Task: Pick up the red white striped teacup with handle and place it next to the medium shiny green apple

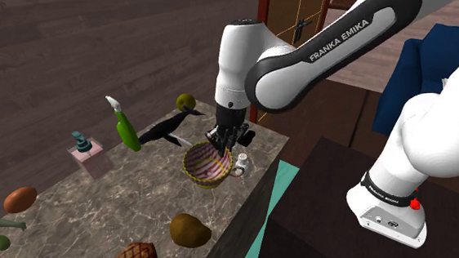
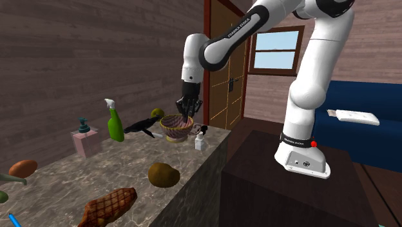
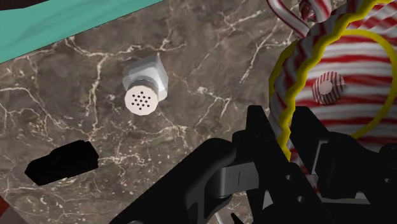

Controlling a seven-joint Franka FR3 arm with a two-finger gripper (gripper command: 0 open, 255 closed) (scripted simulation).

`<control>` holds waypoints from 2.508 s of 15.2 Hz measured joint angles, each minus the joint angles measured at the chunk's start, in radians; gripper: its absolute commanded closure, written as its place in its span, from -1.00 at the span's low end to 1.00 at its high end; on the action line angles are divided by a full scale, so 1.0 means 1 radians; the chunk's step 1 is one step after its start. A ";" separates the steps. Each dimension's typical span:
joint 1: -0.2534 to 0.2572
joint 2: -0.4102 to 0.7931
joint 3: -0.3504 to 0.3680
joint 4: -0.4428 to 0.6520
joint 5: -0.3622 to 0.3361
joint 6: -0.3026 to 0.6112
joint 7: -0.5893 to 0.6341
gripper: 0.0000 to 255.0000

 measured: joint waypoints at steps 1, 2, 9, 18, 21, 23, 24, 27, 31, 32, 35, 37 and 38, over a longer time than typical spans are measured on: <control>0.000 -0.011 -0.002 0.005 0.002 -0.015 -0.002 1.00; 0.000 -0.017 -0.004 0.013 0.002 -0.030 -0.002 1.00; -0.014 -0.047 -0.031 0.061 0.001 -0.110 -0.029 1.00; -0.114 0.064 -0.154 0.179 -0.041 -0.147 -0.218 1.00; -0.143 0.124 -0.186 0.255 -0.058 -0.170 -0.268 1.00; -0.161 0.157 -0.205 0.288 -0.063 -0.175 -0.301 1.00; -0.172 0.187 -0.216 0.322 -0.068 -0.181 -0.319 1.00; -0.204 0.250 -0.246 0.404 -0.076 -0.208 -0.375 1.00; -0.238 0.340 -0.276 0.525 -0.084 -0.247 -0.432 1.00; -0.250 0.360 -0.284 0.557 -0.084 -0.262 -0.451 1.00; -0.274 0.445 -0.302 0.682 -0.090 -0.307 -0.487 1.00; -0.295 0.493 -0.314 0.749 -0.090 -0.331 -0.518 1.00; -0.305 0.533 -0.320 0.811 -0.092 -0.354 -0.531 1.00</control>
